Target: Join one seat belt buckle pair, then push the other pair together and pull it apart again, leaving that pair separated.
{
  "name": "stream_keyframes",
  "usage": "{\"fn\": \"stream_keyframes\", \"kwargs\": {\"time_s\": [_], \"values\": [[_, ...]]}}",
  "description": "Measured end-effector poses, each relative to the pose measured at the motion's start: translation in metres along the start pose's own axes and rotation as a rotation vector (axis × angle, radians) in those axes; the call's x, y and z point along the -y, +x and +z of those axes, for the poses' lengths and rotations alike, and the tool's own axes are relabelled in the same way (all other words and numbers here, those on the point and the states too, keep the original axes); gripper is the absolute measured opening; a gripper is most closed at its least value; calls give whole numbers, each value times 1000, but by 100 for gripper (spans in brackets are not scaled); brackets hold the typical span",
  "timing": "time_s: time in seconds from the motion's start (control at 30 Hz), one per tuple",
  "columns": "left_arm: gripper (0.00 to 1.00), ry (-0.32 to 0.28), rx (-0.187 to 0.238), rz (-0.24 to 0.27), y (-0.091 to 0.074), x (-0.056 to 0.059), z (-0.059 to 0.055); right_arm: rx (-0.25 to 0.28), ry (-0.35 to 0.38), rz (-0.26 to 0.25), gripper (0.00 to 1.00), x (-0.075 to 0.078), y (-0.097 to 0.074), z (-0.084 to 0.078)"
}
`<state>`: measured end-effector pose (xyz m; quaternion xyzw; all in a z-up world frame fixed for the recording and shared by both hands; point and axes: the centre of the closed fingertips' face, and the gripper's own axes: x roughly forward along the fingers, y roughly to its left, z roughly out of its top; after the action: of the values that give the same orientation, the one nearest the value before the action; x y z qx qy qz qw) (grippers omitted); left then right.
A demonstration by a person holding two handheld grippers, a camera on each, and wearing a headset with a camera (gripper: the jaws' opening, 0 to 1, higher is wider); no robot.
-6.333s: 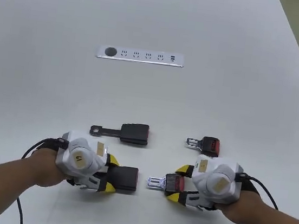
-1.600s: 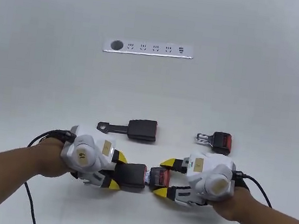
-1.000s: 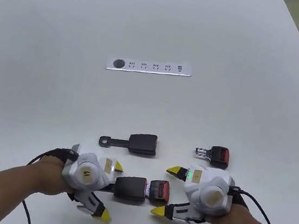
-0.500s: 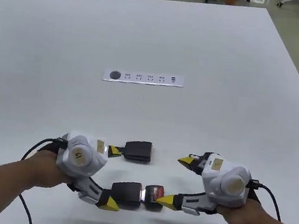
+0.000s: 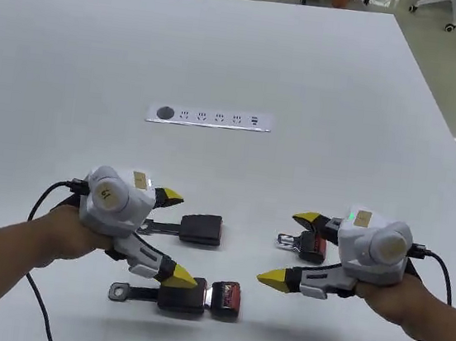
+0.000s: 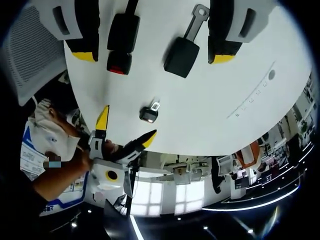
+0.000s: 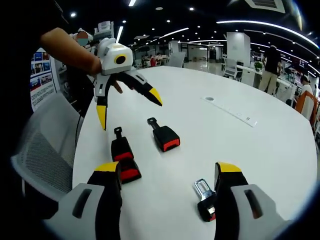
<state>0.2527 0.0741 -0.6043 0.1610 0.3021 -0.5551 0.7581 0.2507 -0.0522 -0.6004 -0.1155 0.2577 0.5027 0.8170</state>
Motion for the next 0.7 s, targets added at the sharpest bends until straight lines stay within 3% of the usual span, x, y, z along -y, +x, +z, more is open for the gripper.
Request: {"fn": "stream_keyframes", "kwargs": {"time_s": [0.3, 0.37, 0.47, 0.7], "values": [[92, 15, -19, -17, 7, -20, -3, -24, 15, 12, 76, 23, -3, -10], [91, 14, -18, -12, 9, -32, -4, -37, 17, 11, 76, 33, -3, -17], [90, 24, -18, -22, 18, -28, 0, -54, 19, 10, 76, 43, -2, -26], [87, 51, -70, -58, 36, -34, -14, -90, 53, 17, 76, 61, 0, -51]]}}
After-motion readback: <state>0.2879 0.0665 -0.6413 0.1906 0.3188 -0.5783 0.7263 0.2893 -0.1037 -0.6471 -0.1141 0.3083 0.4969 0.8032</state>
